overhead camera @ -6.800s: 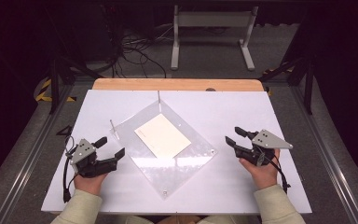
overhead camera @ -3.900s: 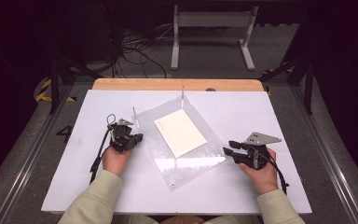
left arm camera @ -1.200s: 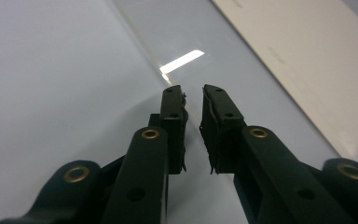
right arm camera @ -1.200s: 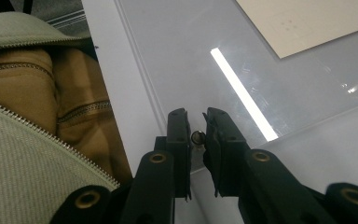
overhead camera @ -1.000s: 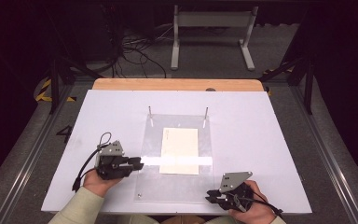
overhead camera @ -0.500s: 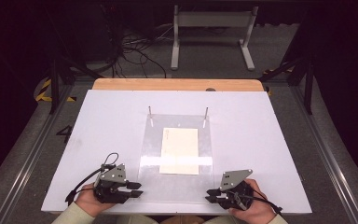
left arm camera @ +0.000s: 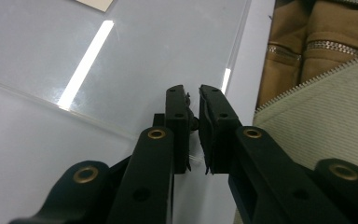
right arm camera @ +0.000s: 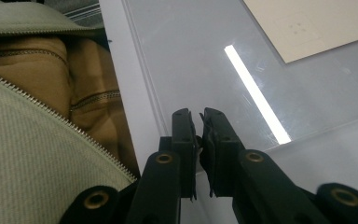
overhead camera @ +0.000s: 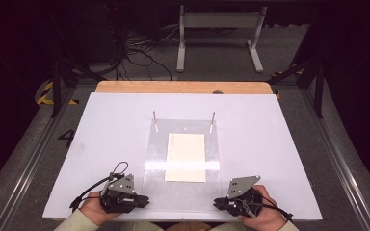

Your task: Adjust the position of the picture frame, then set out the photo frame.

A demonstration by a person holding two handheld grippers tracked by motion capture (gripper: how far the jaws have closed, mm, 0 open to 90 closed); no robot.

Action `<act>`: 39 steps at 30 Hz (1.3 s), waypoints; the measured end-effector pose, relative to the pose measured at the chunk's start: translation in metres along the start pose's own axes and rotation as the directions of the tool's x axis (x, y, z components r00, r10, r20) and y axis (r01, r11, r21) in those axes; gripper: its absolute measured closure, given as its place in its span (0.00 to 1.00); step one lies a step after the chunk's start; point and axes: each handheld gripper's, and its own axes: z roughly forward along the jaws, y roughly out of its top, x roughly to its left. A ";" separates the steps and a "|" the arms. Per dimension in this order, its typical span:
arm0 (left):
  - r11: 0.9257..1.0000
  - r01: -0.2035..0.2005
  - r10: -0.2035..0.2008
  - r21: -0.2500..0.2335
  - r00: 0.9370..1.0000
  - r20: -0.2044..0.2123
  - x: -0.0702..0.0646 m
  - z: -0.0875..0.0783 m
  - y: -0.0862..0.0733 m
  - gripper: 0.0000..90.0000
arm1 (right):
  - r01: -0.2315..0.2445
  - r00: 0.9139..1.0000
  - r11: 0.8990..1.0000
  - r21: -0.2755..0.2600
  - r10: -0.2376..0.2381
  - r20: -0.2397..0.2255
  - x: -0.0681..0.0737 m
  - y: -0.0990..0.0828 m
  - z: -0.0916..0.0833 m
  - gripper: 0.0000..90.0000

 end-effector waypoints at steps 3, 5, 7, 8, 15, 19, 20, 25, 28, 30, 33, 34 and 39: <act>1.000 -0.009 0.009 0.008 1.000 0.018 -0.002 0.001 0.000 0.91 | 0.010 1.000 1.000 0.009 -0.009 -0.010 0.002 0.000 -0.001 0.92; 1.000 -0.018 0.018 0.010 1.000 0.024 -0.003 0.001 0.001 0.91 | 0.011 1.000 1.000 0.015 -0.011 -0.019 0.003 -0.001 -0.002 0.92; 1.000 -0.026 0.026 0.013 0.999 0.031 -0.005 0.002 0.002 0.92 | 0.010 1.000 1.000 0.015 -0.010 -0.023 0.003 -0.002 -0.002 0.92; 0.999 -0.029 0.029 0.014 0.999 0.034 -0.006 0.003 0.002 0.92 | 0.010 1.000 1.000 0.014 -0.010 -0.030 0.003 -0.002 -0.003 0.92; 0.999 -0.038 0.036 0.028 0.997 0.064 -0.008 0.004 0.003 0.92 | 0.017 0.999 1.000 0.024 -0.016 -0.042 0.004 -0.003 -0.004 0.92; 0.998 -0.047 0.044 0.035 0.995 0.085 -0.006 0.003 0.004 0.86 | 0.009 0.999 1.000 0.023 -0.008 -0.048 0.004 -0.004 -0.005 0.90; 0.999 -0.034 0.032 0.019 0.997 0.070 -0.006 0.001 0.005 0.82 | 0.002 0.999 1.000 -0.016 -0.003 -0.050 0.004 -0.004 -0.005 0.84; 0.993 -0.008 0.007 -0.119 1.000 -0.008 -0.001 -0.011 0.010 0.69 | -0.006 1.000 0.987 -0.161 0.009 0.017 -0.003 0.000 -0.018 0.81; 0.976 0.013 -0.035 -0.215 0.995 -0.097 0.003 -0.020 0.012 0.67 | -0.027 0.996 0.973 -0.231 0.046 0.075 -0.010 -0.001 -0.028 0.81; 0.971 0.021 -0.051 -0.237 0.991 -0.121 0.004 -0.021 0.013 0.63 | -0.034 0.994 0.970 -0.243 0.058 0.089 -0.012 -0.002 -0.030 0.80; 0.954 0.016 -0.094 -0.301 0.965 -0.246 0.012 -0.027 0.017 0.55 | -0.058 0.989 0.957 -0.286 0.093 0.111 -0.018 -0.002 -0.035 0.75; 0.950 0.016 -0.104 -0.311 0.957 -0.270 0.014 -0.028 0.018 0.54 | -0.059 0.988 0.955 -0.290 0.097 0.118 -0.019 -0.002 -0.037 0.75; 0.936 0.053 -0.174 -0.347 0.929 -0.327 0.027 -0.030 0.020 0.49 | -0.106 0.981 0.945 -0.310 0.150 0.120 -0.024 0.001 -0.041 0.71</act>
